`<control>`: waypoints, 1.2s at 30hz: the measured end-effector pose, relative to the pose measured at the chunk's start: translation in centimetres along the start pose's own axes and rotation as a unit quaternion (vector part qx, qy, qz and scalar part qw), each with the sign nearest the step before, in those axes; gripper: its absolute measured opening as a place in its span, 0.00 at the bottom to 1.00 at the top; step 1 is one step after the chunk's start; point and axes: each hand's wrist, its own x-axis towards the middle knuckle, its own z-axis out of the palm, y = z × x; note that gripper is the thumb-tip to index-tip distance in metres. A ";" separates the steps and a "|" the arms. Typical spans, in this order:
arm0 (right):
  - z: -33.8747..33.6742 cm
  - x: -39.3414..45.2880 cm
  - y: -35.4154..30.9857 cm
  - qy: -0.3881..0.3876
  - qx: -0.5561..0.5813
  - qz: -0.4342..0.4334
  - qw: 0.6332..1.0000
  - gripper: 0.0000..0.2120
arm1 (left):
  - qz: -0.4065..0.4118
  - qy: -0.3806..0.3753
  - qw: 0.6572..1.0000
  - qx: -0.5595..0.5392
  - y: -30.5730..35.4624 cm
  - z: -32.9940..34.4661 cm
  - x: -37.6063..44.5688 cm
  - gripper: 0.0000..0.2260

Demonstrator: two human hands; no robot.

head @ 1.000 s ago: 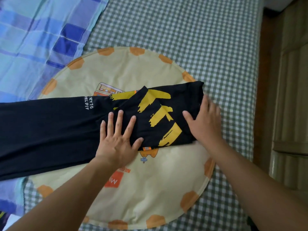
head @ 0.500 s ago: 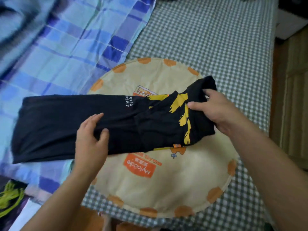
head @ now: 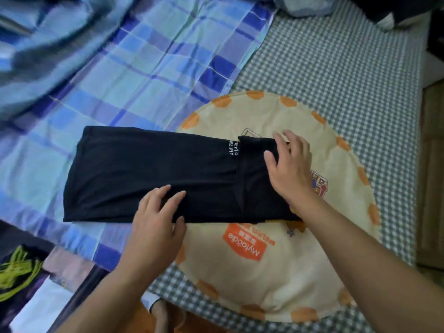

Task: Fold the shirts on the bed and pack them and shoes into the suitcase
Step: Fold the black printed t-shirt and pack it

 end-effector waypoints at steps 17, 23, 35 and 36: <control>6.7 -3.8 -4.8 -0.141 -0.041 -0.032 0.989 0.34 | -0.372 0.058 0.926 0.039 -10.8 -5.3 7.5 0.33; 7.8 -3.7 -4.8 -0.152 -0.056 -0.019 0.987 0.33 | -0.443 -0.087 0.885 -0.112 -14.6 -8.7 10.5 0.30; 0.2 -5.9 -2.4 -0.118 0.127 0.015 0.985 0.31 | -0.180 -0.135 0.936 -0.269 1.1 -14.0 10.2 0.29; 0.0 -6.5 -1.7 -0.120 0.121 0.019 0.985 0.31 | -0.162 -0.166 0.953 -0.193 3.3 -11.6 10.3 0.34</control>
